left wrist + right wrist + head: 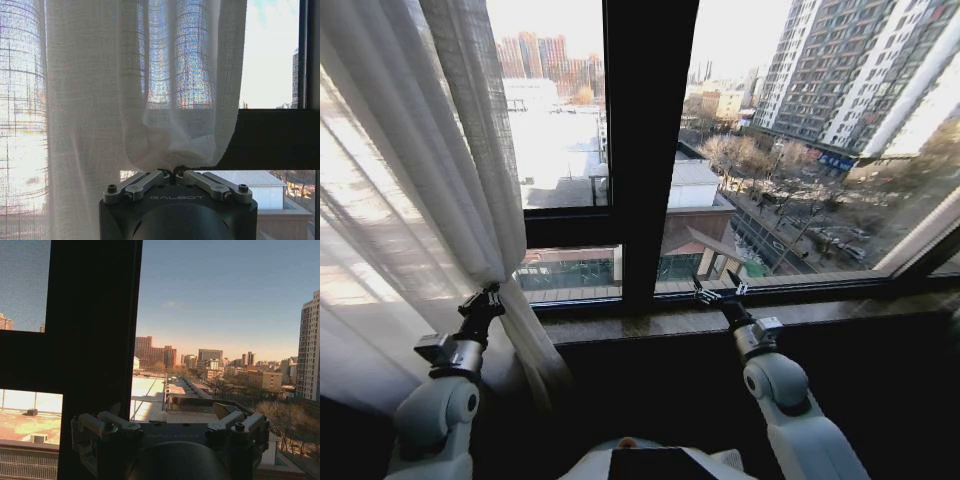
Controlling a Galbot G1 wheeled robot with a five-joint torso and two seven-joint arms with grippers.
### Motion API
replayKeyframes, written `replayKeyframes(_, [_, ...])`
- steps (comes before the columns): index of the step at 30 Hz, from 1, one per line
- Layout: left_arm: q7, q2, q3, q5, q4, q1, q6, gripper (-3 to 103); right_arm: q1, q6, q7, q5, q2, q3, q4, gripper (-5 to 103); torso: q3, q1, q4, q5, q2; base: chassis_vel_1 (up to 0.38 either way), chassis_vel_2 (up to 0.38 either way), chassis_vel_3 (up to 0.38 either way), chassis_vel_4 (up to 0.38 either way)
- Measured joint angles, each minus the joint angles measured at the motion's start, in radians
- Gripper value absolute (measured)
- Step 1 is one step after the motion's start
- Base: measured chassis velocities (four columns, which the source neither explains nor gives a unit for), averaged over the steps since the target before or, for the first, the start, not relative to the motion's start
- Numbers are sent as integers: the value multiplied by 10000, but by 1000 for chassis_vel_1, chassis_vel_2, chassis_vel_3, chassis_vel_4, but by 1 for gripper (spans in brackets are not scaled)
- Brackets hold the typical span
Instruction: Open the curtains by pulling them apart, changing their state from closed to fully open.
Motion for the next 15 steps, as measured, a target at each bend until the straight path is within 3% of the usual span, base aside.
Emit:
replayKeyframes(5, [297,122,-24,8,59,83,-69,0,404,-250,-1,512,-209,264,-307,100,0,0,2,0,0,0,0,0,0])
replayKeyframes(8, [593,149,37,7,120,119,-174,0,654,-601,12,1483,-484,517,-607,100,1,0,0,1,0,0,0,0,0])
replayKeyframes(15, [638,52,87,7,117,145,-194,0,608,-660,-22,1423,-548,607,-699,100,1,-1,0,0,0,0,0,0,0])
